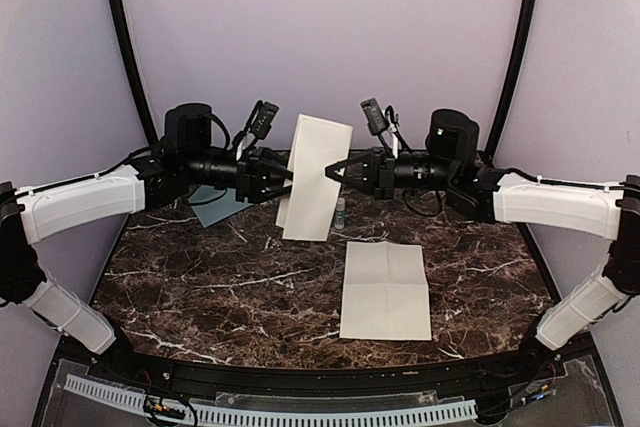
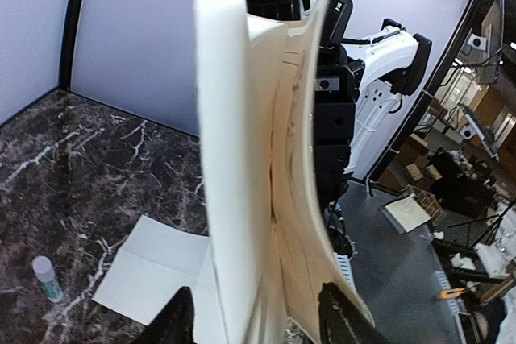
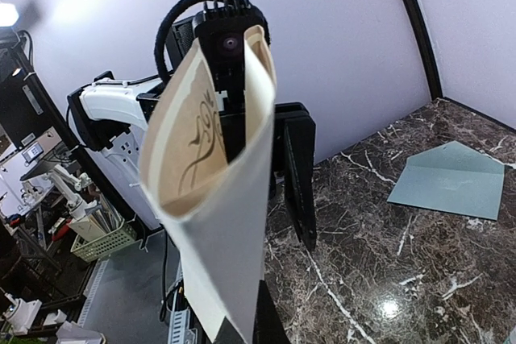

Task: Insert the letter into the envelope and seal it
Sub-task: Fold the letter.

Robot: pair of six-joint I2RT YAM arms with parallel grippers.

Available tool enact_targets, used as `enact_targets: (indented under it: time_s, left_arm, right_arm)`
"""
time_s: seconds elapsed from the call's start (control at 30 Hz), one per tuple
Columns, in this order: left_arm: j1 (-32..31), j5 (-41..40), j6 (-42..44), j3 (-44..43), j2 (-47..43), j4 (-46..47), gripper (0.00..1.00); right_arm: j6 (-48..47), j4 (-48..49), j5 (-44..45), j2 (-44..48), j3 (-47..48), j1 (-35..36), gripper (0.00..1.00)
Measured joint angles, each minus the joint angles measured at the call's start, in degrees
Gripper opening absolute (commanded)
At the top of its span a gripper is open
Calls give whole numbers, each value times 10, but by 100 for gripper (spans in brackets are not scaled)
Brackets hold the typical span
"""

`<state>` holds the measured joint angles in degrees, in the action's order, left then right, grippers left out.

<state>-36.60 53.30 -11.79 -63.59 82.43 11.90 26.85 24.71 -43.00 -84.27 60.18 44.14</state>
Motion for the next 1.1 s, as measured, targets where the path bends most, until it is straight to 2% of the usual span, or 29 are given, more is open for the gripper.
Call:
enact_targets:
  time_s: [0.17,0.33,0.57,0.63,0.7,0.73,0.77,0.8,0.97,1.1]
  left_arm:
    - [19,-21,11,0,-21,-19,76]
    - [28,-25,11,0,-52,-13,77]
    - [27,-12,-3,0,-30,-8,77]
    - [24,-10,-7,0,-21,-8,71]
    - [20,-4,-11,0,-14,-9,59]
    - [16,0,-11,0,-10,-9,47]
    - [11,5,-11,0,-7,-8,41]
    - [7,9,-16,0,-4,-9,29]
    - [-4,31,-19,0,4,-9,1]
    - [-4,36,-17,0,4,-7,0]
  right_arm:
    - [-16,-23,21,15,0,0,0]
    - [-26,-38,30,28,0,0,0]
    - [-28,-46,14,28,0,1,0]
    - [-28,-46,10,26,0,2,0]
    - [-28,-47,5,23,3,3,0]
    - [-27,-47,3,20,5,4,0]
    - [-27,-47,0,16,8,4,0]
    - [-27,-47,-1,14,10,4,0]
    - [-26,-53,-7,6,14,5,2]
    - [-30,-56,-5,6,15,5,29]
